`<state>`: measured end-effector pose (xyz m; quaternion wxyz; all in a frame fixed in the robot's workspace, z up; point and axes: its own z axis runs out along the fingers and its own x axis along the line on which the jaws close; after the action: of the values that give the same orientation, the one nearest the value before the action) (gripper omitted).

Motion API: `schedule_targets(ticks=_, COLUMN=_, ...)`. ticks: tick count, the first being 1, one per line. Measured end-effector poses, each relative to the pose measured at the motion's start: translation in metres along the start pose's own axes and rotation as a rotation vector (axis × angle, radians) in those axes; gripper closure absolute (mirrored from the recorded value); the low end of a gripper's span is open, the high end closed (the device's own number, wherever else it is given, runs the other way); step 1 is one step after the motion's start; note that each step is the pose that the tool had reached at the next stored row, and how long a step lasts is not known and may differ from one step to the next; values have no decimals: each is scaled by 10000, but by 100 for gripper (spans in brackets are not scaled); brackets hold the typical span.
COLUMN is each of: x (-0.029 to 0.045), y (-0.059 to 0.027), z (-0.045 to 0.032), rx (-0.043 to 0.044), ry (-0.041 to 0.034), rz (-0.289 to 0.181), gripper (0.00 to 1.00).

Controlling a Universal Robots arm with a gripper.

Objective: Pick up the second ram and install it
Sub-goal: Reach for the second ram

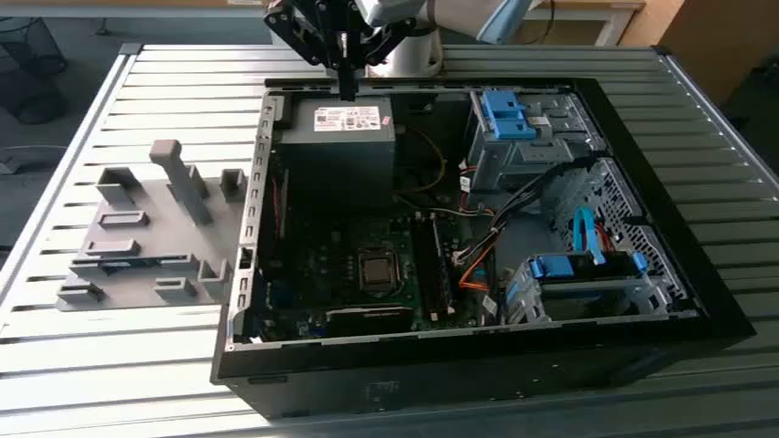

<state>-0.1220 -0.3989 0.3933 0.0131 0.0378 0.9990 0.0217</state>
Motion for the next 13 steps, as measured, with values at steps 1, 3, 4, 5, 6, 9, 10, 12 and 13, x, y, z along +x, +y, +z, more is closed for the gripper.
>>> schedule_targets(ticks=1, x=0, y=0, z=0, rx=0, ry=0, rz=0, gripper=89)
schedule_targets(ticks=3, x=0, y=0, z=0, rx=0, ry=0, rz=-1, gripper=89)
schedule_targets(ticks=4, x=2, y=0, z=0, rx=0, ry=0, rz=0, gripper=89)
schedule_targets(ticks=5, x=3, y=0, z=0, rx=1, ry=0, rz=1, gripper=89)
schedule_targets(ticks=6, x=6, y=0, z=0, rx=1, ry=0, rz=1, gripper=89)
schedule_targets(ticks=9, x=13, y=-1, z=0, rx=0, ry=-1, rz=1, gripper=89)
schedule_targets(ticks=10, x=16, y=-1, z=0, rx=0, ry=0, rz=1, gripper=89)
schedule_targets(ticks=12, x=23, y=-2, z=-1, rx=0, ry=0, rz=1, gripper=89)
schedule_targets(ticks=13, x=27, y=-2, z=-1, rx=0, ry=0, rz=0, gripper=89)
